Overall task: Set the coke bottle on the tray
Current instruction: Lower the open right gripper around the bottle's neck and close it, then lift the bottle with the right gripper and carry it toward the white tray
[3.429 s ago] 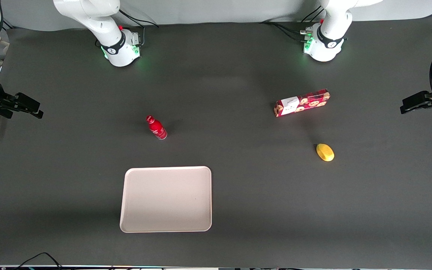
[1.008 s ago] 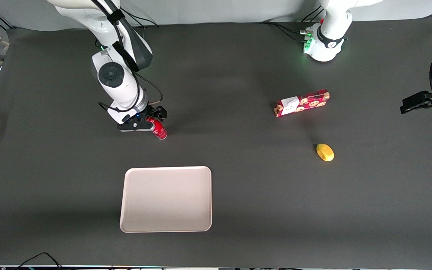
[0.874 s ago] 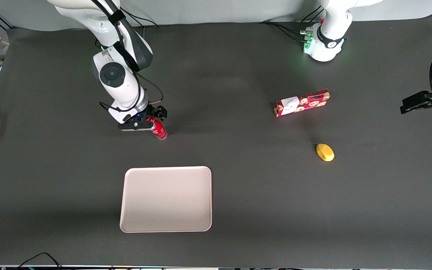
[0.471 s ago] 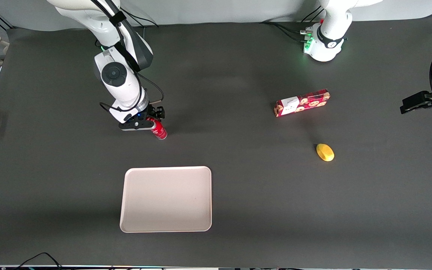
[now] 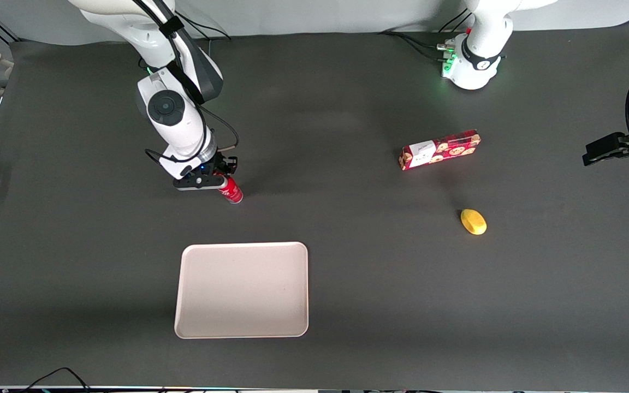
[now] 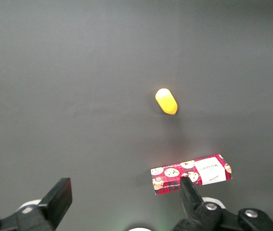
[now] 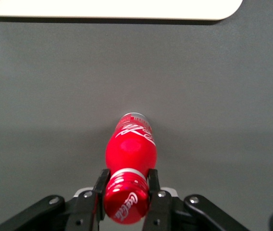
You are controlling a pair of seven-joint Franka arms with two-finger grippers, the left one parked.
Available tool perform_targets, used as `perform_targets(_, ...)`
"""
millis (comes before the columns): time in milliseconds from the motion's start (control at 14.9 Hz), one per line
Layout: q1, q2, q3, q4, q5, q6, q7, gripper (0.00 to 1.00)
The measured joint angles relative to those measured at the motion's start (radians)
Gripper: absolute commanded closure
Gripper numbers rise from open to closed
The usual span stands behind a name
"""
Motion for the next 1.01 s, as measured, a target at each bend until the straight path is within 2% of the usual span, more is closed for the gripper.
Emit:
perform_targets(336, 0.000, 0.000, 0.000, 0.024, -0.006, -0.032, 0.030, 1.00)
perform_targets(807, 0.000, -0.001, 0.000, 0.183, -0.011, -0.207, 0.063, 1.00)
perform_targets(1008, -0.003, -0.006, -0.012, 0.329, -0.013, -0.349, 0.074, 1.00)
